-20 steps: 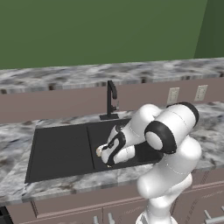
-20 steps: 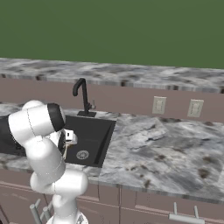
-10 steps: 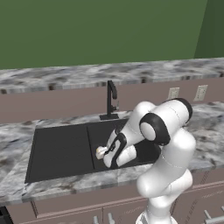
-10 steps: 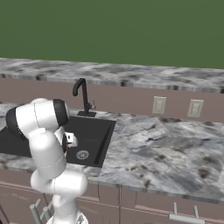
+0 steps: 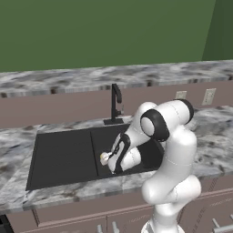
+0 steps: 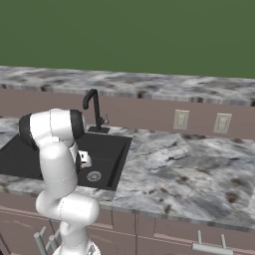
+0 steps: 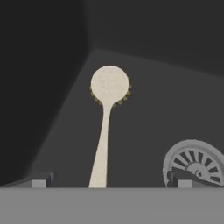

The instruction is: Pick up the dish brush and bar soap from the sink, and place them back in the cabinet, and close the cabinet doors.

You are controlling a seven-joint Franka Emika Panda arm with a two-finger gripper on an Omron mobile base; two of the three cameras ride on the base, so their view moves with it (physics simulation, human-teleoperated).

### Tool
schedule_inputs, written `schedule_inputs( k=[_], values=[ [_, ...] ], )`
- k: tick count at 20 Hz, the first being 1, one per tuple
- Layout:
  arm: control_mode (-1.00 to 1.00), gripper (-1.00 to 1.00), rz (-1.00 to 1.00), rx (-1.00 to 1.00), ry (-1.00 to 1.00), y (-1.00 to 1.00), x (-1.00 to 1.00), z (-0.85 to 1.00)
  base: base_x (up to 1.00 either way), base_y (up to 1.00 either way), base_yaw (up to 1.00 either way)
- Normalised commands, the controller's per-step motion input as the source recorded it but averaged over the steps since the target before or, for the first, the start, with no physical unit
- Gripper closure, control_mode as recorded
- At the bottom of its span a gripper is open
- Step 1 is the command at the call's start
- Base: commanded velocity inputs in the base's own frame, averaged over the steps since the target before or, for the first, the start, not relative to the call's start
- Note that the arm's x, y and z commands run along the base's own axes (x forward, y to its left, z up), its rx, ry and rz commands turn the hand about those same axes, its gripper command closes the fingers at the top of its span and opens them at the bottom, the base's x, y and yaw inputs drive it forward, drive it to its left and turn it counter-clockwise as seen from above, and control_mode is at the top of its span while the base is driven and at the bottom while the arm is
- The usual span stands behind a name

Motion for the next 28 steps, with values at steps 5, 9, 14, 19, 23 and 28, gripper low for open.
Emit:
schedule_inputs(
  k=[5, 9, 14, 19, 23, 28],
  values=[
    [-1.0, -1.0, 0.0, 0.0, 0.0, 0.18, 0.14, -0.2, 0.0, 0.0, 0.0],
    [-1.0, -1.0, 0.0, 0.0, 0.0, 0.19, 0.09, -0.22, 0.0, 0.0, 0.0],
    [-1.0, -1.0, 0.0, 0.0, 0.0, 0.24, 0.04, -0.23, 0.0, 0.0, 0.0],
    [-1.0, -1.0, 0.0, 0.0, 0.0, 0.23, 0.06, -0.24, 0.0, 0.0, 0.0],
    [-1.0, -1.0, 0.0, 0.0, 0.0, 0.23, 0.07, -0.24, 0.0, 0.0, 0.0],
    [-1.0, -1.0, 0.0, 0.0, 0.0, 0.17, 0.12, -0.26, 0.0, 0.0, 0.0]
  ],
)
